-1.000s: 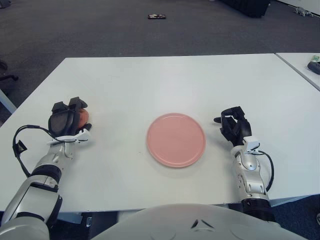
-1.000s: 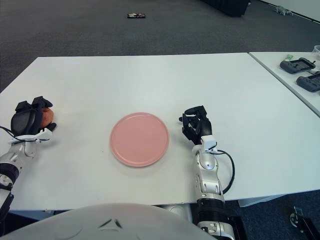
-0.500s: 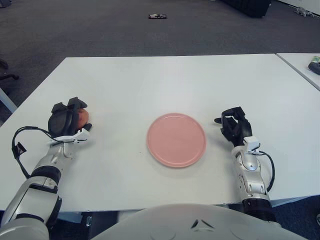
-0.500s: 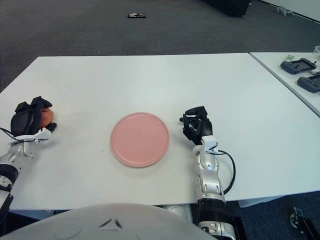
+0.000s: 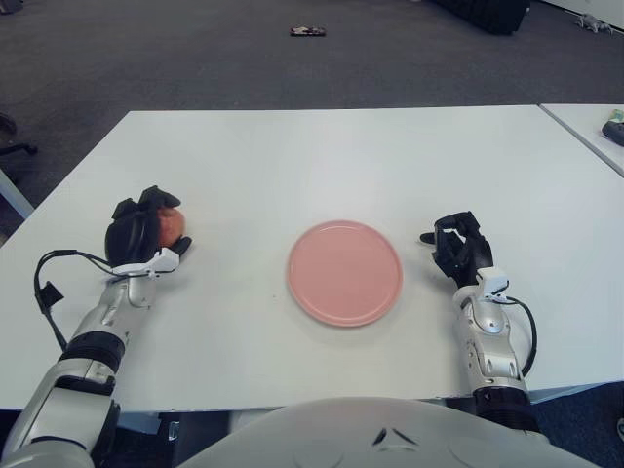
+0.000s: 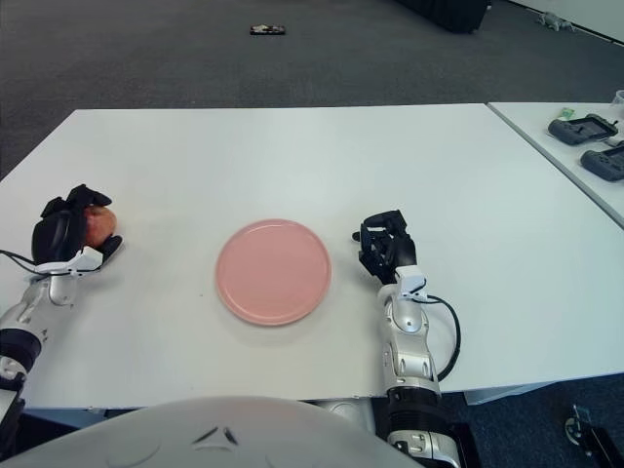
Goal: Put the apple into the plate.
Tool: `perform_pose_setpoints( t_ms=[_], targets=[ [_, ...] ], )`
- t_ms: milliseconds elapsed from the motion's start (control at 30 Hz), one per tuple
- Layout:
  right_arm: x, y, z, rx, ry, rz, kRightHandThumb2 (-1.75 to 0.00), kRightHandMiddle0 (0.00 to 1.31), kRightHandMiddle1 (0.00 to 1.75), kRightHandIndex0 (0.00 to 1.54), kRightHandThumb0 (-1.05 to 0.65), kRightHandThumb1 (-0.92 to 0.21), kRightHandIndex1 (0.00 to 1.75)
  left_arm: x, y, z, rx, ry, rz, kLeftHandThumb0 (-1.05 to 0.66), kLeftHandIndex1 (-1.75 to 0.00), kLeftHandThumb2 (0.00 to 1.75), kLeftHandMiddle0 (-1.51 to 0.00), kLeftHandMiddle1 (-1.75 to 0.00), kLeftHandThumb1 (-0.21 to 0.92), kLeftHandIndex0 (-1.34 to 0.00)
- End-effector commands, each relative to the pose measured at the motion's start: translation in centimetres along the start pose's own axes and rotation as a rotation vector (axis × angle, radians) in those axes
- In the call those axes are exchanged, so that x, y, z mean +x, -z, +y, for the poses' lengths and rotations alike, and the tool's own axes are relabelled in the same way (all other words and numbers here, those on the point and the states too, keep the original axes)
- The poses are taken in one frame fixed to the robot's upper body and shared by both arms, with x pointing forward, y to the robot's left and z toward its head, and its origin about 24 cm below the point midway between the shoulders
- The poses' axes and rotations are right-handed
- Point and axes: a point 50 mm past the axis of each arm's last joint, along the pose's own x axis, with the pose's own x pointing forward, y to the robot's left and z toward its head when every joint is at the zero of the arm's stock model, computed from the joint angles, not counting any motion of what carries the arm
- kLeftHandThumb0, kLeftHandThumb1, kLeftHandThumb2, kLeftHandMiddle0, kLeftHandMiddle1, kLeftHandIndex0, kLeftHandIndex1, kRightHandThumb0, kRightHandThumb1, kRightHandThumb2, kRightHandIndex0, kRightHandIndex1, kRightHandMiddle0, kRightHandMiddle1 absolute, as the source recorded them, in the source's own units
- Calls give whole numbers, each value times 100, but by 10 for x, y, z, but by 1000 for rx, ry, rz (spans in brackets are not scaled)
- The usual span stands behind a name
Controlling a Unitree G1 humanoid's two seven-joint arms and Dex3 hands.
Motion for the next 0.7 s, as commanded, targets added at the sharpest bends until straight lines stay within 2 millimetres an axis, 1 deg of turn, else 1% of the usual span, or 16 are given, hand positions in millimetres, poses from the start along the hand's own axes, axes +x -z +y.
perform_pose_setpoints(
  t_ms=[0, 200, 300, 567, 667],
  targets=[
    [4, -3, 0, 13, 0, -18, -68, 25, 175, 49, -36, -81, 122, 10, -10, 11, -40, -38, -60, -45, -175, 126, -129, -175, 36, -57],
    [5, -2, -2, 7, -3, -20, -71, 26, 175, 50, -36, -79, 123, 18, -26, 17, -115, -40, -123, -47, -175, 130, -129, -175, 33, -60],
    [5, -2, -2, 2, -4, -23, -74, 28, 175, 50, -36, -77, 123, 24, -43, 21, -169, -43, -164, -47, -175, 131, -129, -175, 32, -60],
    [6, -2, -2, 4, -12, -27, -79, 30, 175, 51, -37, -74, 124, 28, -59, 24, -202, -31, -206, -47, -175, 132, -128, -175, 31, -61],
    [6, -1, -2, 6, -13, -29, -80, 30, 175, 51, -37, -73, 124, 34, -71, 23, -215, -21, -246, -47, -175, 132, -127, -175, 31, -61]
  ],
)
